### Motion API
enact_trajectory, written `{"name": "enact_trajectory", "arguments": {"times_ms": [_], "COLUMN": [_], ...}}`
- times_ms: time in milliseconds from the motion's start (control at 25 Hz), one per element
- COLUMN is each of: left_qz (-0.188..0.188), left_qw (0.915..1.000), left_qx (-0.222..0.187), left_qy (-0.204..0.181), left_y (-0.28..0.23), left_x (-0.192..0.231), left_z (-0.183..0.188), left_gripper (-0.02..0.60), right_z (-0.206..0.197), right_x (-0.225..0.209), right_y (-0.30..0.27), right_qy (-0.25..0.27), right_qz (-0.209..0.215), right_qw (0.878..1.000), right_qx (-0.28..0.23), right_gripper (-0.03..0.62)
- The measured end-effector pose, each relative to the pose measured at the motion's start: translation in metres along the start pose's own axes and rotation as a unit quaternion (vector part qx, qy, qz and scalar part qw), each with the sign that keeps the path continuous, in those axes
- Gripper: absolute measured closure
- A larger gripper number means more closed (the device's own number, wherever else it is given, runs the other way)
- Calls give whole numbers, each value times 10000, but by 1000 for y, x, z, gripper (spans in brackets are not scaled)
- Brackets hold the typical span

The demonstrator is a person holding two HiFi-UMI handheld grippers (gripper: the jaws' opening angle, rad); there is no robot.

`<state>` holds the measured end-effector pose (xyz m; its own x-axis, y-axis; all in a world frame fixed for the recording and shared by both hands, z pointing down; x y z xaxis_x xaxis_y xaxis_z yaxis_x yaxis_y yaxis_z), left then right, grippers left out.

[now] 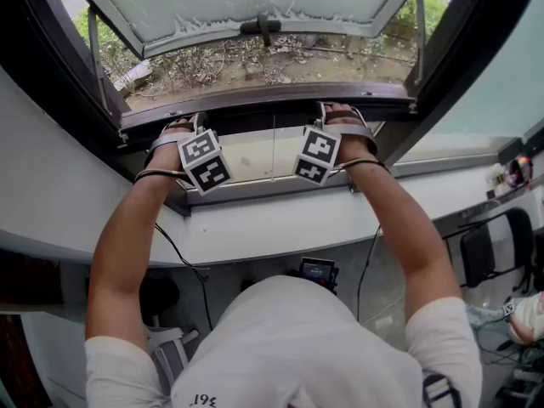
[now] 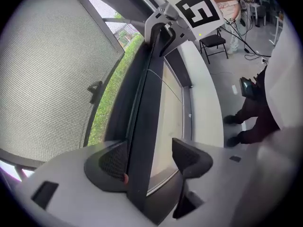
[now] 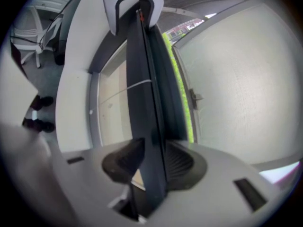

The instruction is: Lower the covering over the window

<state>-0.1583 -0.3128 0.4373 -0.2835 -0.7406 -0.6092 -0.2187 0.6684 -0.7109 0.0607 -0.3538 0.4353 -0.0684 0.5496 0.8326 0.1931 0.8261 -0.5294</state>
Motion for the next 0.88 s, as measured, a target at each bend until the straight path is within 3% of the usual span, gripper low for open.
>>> {"name": "enact_trajectory", "arguments": {"times_ms": [320, 600, 880], "left_qz": [128, 222, 193], "left_qw": [9997, 9988, 9990], "left_qx": [-112, -438, -394], "left_qy": [-146, 70, 55], "left_y": [-1, 4, 5], "left_x": [2, 5, 6], "left_z": [-2, -4, -3], "left_gripper": [289, 290, 290], "right_z": [-1, -2, -3], "right_x": [-3, -13, -12], "right_y": [-2, 3, 3], "right_qy": [138, 167, 232], "right_qz": [-141, 398, 295], "right_qw": [9998, 9986, 9988], "right_qx": [-80, -315, -300], "right_gripper": [462, 462, 462]}}
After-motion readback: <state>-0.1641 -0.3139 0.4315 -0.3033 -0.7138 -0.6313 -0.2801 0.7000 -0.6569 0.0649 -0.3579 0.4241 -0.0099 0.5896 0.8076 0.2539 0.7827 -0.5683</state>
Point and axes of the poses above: the fingertips, and each gripper's own axes: y backward along the fingers, x to its left, z out of its top, the point moved 7 cm from there along y, backward along the fingers, and after that the axes turned 10 degrees about -x, right-handed, at the moved point
